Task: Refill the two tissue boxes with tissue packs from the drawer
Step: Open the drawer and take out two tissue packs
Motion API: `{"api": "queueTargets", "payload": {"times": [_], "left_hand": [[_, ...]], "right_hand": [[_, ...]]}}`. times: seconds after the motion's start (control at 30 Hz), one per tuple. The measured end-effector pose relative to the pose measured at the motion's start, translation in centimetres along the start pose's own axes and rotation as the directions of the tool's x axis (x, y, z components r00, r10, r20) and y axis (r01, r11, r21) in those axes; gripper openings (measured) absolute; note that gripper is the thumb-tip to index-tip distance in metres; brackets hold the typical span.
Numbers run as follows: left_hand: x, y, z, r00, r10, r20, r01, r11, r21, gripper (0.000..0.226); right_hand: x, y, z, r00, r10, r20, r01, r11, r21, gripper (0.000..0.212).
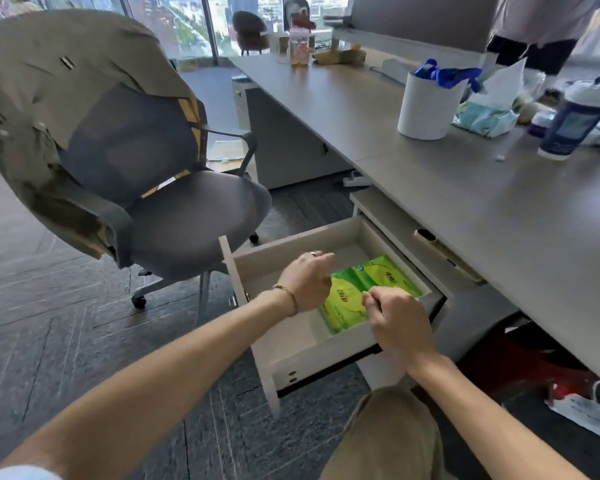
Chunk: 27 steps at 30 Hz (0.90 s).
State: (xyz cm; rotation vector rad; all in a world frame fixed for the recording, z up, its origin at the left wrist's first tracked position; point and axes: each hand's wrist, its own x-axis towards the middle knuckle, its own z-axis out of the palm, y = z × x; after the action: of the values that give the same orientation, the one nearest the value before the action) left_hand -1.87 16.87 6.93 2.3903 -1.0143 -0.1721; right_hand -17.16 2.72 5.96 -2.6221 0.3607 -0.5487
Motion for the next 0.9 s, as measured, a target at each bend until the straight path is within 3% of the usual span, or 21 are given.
{"api": "queueTargets", "payload": {"times": [0.1,0.2,0.33,0.5,0.67,0.73,0.83,0.9], "left_hand": [[1.9,0.4,4.7,0.928,0.195,0.316,-0.269,0.940,0.210,0.054],[2.7,-0.7,6.0,0.891,0.208,0.404,-0.347,0.885,0.310,0.056],[1.7,-2.0,5.3,0.904,0.102,0.415,-0.267,0.894,0.361,0.058],[0.1,-3.8,3.1,0.916,-0.012,0.401,-0.165,0.900,0.402,0.058],[-0.7,-5.0,1.1,0.904,-0.089,0.417,-0.099,0.907,0.408,0.055],[-1.0,-5.2,0.5,0.897,-0.120,0.426,-0.075,0.907,0.414,0.057],[-1.7,-5.4,-0.2,0.881,-0.156,0.447,-0.052,0.907,0.418,0.061],[-1.9,-5.4,-0.3,0.880,-0.166,0.445,-0.030,0.915,0.402,0.062]], "right_hand": [[1.5,1.2,0.3,0.997,0.071,0.031,-0.070,0.997,-0.020,0.026],[3.3,2.2,0.7,0.988,0.131,0.084,-0.127,0.991,-0.051,0.032],[5.4,2.8,1.5,0.948,0.225,0.224,-0.196,0.970,-0.143,0.043],[7.2,2.6,2.7,0.834,0.468,0.293,-0.368,0.867,-0.336,0.044],[7.9,1.1,4.6,0.848,0.431,0.308,-0.311,0.876,-0.369,0.044],[8.5,1.1,5.4,0.853,0.402,0.333,-0.276,0.889,-0.365,0.056],[9.6,1.7,6.4,0.782,0.461,0.420,-0.321,0.875,-0.363,0.088],[9.7,2.0,6.8,0.771,0.475,0.423,-0.325,0.866,-0.381,0.094]]}}
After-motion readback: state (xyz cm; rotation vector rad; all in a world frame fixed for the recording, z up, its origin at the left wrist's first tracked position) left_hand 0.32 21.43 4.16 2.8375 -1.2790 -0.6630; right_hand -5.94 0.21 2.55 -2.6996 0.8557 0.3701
